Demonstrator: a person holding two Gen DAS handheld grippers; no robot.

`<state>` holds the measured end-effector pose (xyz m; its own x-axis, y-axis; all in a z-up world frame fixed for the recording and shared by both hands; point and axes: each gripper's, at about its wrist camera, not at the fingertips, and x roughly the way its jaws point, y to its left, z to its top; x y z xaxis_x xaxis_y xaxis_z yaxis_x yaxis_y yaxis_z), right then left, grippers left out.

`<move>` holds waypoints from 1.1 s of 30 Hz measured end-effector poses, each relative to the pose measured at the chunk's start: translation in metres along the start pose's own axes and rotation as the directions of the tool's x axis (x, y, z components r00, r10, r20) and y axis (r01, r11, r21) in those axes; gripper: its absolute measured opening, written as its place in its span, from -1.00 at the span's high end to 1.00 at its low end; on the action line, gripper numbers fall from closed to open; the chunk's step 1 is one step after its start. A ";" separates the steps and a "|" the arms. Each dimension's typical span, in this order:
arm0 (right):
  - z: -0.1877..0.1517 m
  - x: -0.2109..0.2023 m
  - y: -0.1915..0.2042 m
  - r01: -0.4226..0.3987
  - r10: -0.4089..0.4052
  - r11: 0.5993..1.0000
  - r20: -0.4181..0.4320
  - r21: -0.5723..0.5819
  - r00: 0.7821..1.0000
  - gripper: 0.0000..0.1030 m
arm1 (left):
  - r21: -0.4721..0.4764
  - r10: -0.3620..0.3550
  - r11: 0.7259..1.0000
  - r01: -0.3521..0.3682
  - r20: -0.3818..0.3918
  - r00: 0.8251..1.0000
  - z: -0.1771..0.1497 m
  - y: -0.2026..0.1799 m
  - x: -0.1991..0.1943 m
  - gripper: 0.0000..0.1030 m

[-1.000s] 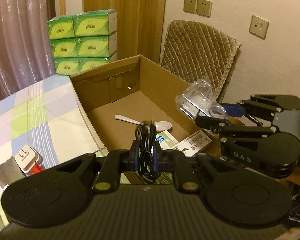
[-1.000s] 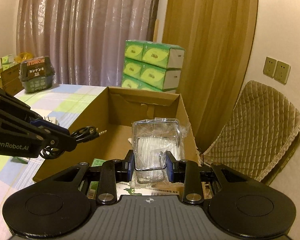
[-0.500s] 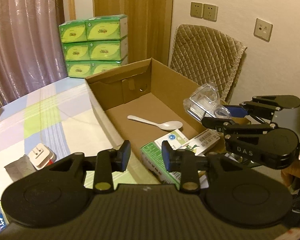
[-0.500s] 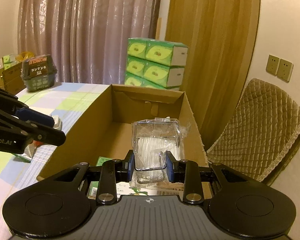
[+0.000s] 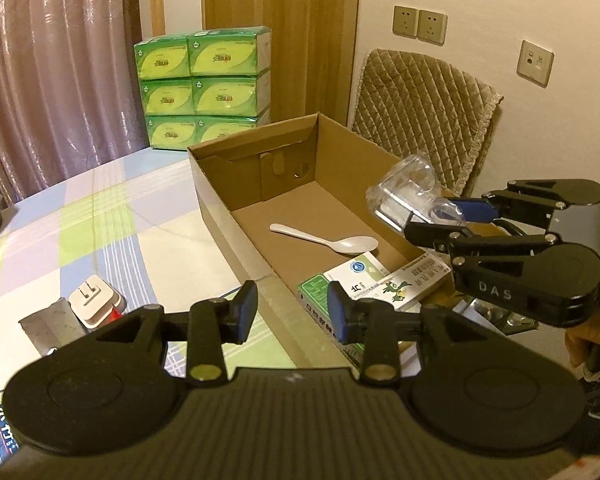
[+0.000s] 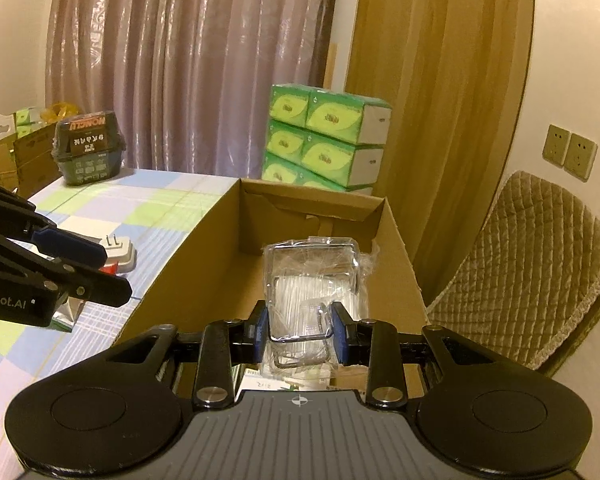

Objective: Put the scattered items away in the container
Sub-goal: 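Carry the tray and cable into the cardboard box and release them, then move both grippers back toward the foil pouch and blue box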

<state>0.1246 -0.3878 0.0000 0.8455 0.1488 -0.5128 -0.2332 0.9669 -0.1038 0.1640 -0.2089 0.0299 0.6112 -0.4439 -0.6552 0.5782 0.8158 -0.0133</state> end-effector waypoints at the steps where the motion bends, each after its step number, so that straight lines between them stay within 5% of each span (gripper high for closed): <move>1: 0.000 0.001 0.001 -0.003 0.003 1.000 0.002 -0.005 1.000 0.41 | -0.001 0.002 1.000 -0.002 0.000 1.000 -0.001 0.000 0.000 0.34; 4: -0.001 0.001 0.002 0.001 -0.001 1.000 0.016 -0.001 1.000 0.02 | -0.003 0.006 1.000 -0.006 0.000 1.000 -0.002 0.001 -0.001 0.22; 16: -0.005 0.001 0.005 0.003 -0.003 1.000 -0.010 -0.002 1.000 -0.01 | -0.016 0.014 1.000 -0.014 -0.018 1.000 -0.015 0.008 -0.003 -0.01; 19: -0.005 -0.002 0.006 0.003 -0.003 1.000 -0.005 -0.003 1.000 -0.05 | -0.019 0.019 1.000 -0.020 -0.018 1.000 -0.019 0.011 -0.007 -0.23; 22: -0.006 -0.006 0.009 0.007 -0.007 1.000 0.017 0.000 1.000 -0.38 | -0.015 0.029 0.999 -0.029 -0.019 0.999 -0.026 0.014 -0.012 -0.43; 27: -0.006 -0.008 0.021 -0.007 0.008 1.000 0.015 -0.020 1.000 -0.52 | -0.034 0.045 0.998 -0.046 -0.026 0.999 -0.040 0.028 -0.025 -0.69; 31: -0.004 -0.010 0.033 -0.014 0.015 0.999 0.028 -0.032 0.999 -0.91 | -0.047 0.076 0.996 -0.077 -0.031 0.997 -0.051 0.041 -0.038 -0.88; 33: -0.003 -0.011 0.041 -0.021 0.022 0.999 0.029 -0.043 0.999 -0.96 | -0.051 0.095 0.994 -0.096 -0.036 0.995 -0.057 0.048 -0.045 -0.93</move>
<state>0.1043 -0.3508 -0.0008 0.8538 0.1760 -0.4899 -0.2711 0.9538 -0.1299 0.1337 -0.1282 0.0156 0.6435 -0.3513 -0.6800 0.4881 0.8727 0.0110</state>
